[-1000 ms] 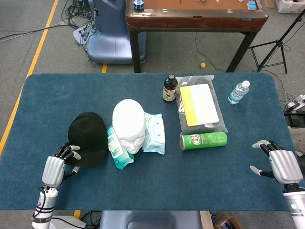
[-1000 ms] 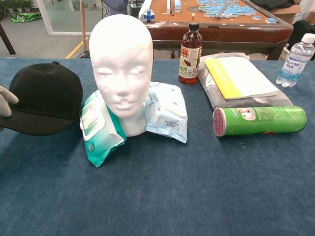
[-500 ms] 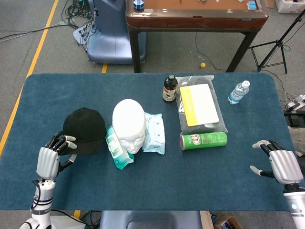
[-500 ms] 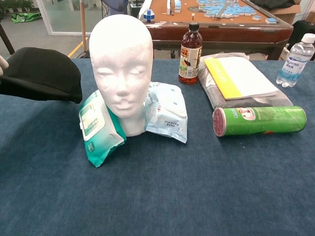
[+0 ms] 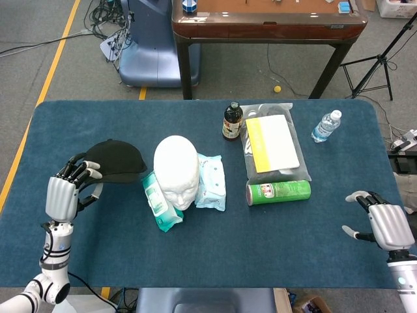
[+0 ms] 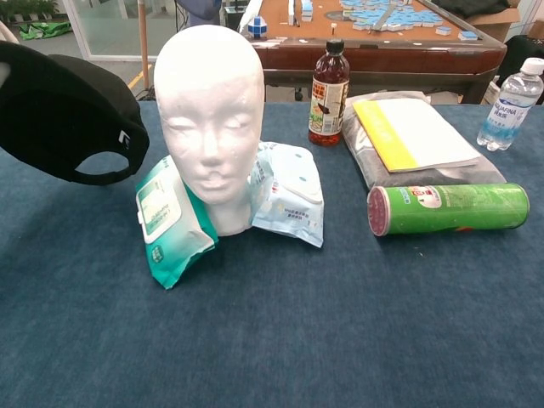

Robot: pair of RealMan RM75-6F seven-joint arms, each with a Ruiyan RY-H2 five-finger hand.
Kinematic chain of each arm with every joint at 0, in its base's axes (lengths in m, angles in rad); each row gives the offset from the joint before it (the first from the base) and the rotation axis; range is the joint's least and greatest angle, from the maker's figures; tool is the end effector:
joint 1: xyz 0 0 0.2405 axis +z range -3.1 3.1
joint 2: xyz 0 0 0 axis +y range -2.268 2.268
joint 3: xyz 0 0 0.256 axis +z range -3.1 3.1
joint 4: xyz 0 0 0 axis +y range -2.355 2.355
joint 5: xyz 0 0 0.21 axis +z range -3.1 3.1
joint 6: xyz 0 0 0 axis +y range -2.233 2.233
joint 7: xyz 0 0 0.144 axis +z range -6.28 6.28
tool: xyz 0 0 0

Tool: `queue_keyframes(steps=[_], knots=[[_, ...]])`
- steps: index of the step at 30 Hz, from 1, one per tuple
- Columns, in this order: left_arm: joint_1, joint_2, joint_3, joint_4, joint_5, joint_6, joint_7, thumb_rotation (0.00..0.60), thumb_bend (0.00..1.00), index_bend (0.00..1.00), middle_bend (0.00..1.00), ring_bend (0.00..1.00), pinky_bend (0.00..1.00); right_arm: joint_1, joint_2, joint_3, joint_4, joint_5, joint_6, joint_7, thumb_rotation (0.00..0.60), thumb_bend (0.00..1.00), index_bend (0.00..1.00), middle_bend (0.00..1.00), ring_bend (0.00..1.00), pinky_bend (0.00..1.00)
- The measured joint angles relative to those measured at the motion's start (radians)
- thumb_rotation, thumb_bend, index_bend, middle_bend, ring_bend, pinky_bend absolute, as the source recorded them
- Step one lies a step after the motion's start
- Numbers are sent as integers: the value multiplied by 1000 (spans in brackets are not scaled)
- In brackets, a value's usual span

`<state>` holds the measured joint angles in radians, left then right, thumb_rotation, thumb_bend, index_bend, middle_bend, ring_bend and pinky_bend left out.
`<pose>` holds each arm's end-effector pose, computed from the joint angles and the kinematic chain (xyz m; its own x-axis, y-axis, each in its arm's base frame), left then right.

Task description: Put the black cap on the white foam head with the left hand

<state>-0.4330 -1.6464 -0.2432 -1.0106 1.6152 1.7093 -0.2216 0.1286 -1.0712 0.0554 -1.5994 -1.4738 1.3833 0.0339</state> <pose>-0.2351 0.3046 0.0890 0.0857 -0.4220 0.9025 0.8779 -0.3963 -0.2687 -0.3180 -0.1961 0.1655 0.4166 -0.0748 0.9060 -0.9090 -0.0172 0.4165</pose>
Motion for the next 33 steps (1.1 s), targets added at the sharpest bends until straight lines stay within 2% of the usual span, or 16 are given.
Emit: queue_keyframes(steps=[14,23,33], knots=[[-84,16,-55,-42,-9,-6,63,600,421,858,449,201,464,0,1,1,1,1,-1,4,600,48,346,317,255,471],[-164,10,-102,-37,-48,-67,92,600,422,859,456,202,464,1,2,2,2,3,-1,5,600,48,347,317,255,471],[-246,-22,-117,-13,-61,-110,114,600,422,855,458,202,464,4,2,5,4,13,-9,5,600,49,346,317,255,471]])
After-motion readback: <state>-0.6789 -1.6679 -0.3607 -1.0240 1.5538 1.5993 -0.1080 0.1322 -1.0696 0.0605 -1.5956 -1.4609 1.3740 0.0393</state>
